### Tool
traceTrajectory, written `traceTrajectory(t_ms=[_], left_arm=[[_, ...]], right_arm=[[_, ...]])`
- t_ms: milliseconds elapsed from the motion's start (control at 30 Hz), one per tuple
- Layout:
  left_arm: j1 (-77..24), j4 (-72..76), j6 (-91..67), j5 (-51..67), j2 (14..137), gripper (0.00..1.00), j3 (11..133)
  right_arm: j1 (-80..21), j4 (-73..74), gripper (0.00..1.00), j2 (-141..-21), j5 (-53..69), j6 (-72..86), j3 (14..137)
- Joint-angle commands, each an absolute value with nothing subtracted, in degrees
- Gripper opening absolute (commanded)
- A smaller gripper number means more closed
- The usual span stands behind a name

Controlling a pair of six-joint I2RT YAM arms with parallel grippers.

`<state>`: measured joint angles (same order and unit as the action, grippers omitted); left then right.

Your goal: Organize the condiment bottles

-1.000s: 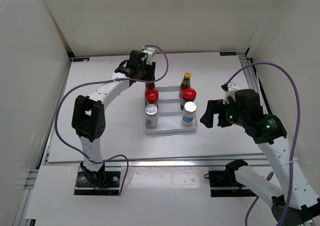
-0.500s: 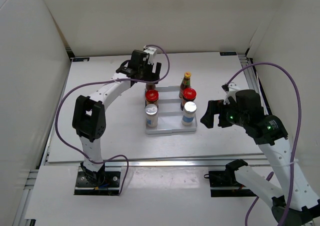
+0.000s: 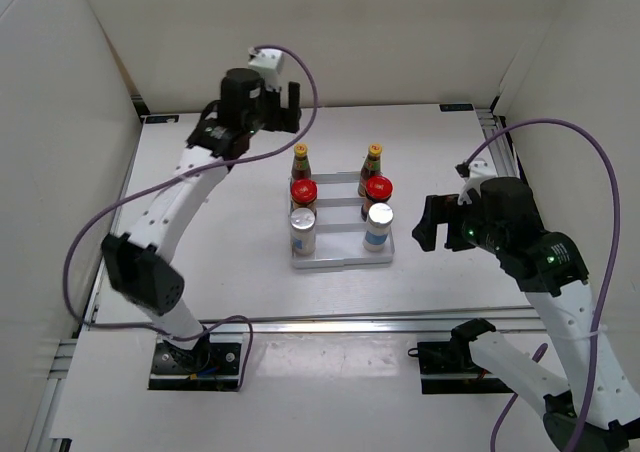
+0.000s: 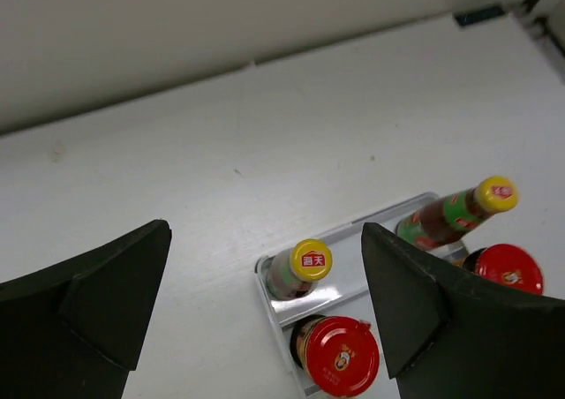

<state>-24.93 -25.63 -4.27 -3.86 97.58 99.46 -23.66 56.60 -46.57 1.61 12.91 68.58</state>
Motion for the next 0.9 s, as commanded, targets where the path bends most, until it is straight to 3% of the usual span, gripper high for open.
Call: traceTrajectory(t_ms=[0, 433, 500, 633, 867], left_arm=[[-22.9, -27.2, -4.8, -7.3, 85.5, 1.00, 98.8], [-20.4, -24.2, -5.9, -21.5, 39.3, 1.00, 45.8], [-22.2, -21.5, -5.7, -28.6, 34.5, 1.00, 39.9], [-23.9, -15.9, -3.8, -34.4, 24.5, 1.00, 33.8], [-26.0, -13.1, -4.8, -33.7, 25.9, 1.00, 33.0]], right_arm=[[-23.7, 57.1, 1.00, -46.0, -4.2, 14.7, 70.7], [-23.7, 56.6, 1.00, -52.5, -17.9, 28.1, 68.9], [-23.7, 57.5, 1.00, -54.2, -19.7, 29.4, 69.6], [-23.7, 56.8, 1.00, -54.1, -22.5, 30.2, 68.7], [-23.7, 55.3, 1.00, -50.9, -28.9, 28.5, 64.4]])
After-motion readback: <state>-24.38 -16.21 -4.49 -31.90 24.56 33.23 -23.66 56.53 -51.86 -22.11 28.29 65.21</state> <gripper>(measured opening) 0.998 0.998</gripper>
